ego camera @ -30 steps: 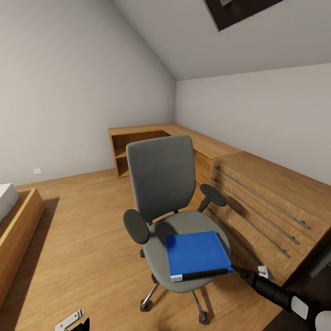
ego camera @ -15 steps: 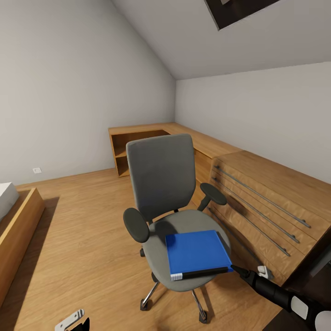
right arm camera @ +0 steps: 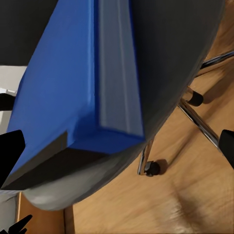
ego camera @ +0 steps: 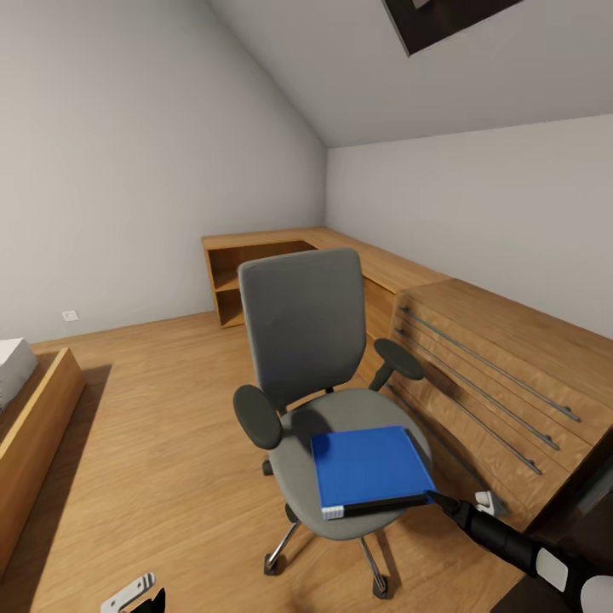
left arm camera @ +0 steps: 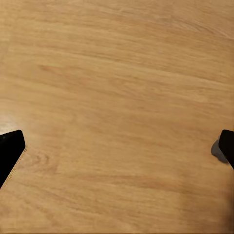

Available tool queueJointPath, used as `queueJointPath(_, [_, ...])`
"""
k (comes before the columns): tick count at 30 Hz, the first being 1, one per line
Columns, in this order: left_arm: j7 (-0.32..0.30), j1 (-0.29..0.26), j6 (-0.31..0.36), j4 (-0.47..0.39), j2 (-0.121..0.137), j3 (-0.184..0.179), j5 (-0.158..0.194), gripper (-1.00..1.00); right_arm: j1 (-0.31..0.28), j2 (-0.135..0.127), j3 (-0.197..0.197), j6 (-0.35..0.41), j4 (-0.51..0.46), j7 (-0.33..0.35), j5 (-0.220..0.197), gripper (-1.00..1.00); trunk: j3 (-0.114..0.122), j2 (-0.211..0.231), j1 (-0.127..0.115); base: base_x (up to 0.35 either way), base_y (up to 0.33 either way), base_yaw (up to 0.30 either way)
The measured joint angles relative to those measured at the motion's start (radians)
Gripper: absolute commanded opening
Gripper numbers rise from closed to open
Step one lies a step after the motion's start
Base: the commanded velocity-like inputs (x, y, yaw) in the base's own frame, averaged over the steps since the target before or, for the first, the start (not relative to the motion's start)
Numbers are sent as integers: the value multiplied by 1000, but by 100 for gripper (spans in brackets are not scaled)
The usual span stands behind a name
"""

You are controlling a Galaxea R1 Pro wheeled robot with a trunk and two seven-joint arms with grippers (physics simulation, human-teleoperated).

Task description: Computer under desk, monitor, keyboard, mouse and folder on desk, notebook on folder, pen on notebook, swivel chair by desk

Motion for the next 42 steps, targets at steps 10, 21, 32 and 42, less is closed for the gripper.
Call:
queueJointPath(10, [0,0,0,0,-1,-1,0,100,0,0,0,-1,0,0,0,100,0,0,0,0,28,0])
queueJointPath(21, [0,0,0,0,-1,0,0,100,0,1,0,-1,0,0,0,100,0,0,0,0,1,0])
queueJointPath(32, [0,0,0,0,-1,-1,0,100,0,-1,0,-1,0,1,0,100,0,0,0,0,0,0])
queueJointPath(42, [0,0,0,0,-1,-1,0,100,0,-1,0,0,0,2,-2,100,0,0,0,0,0,0])
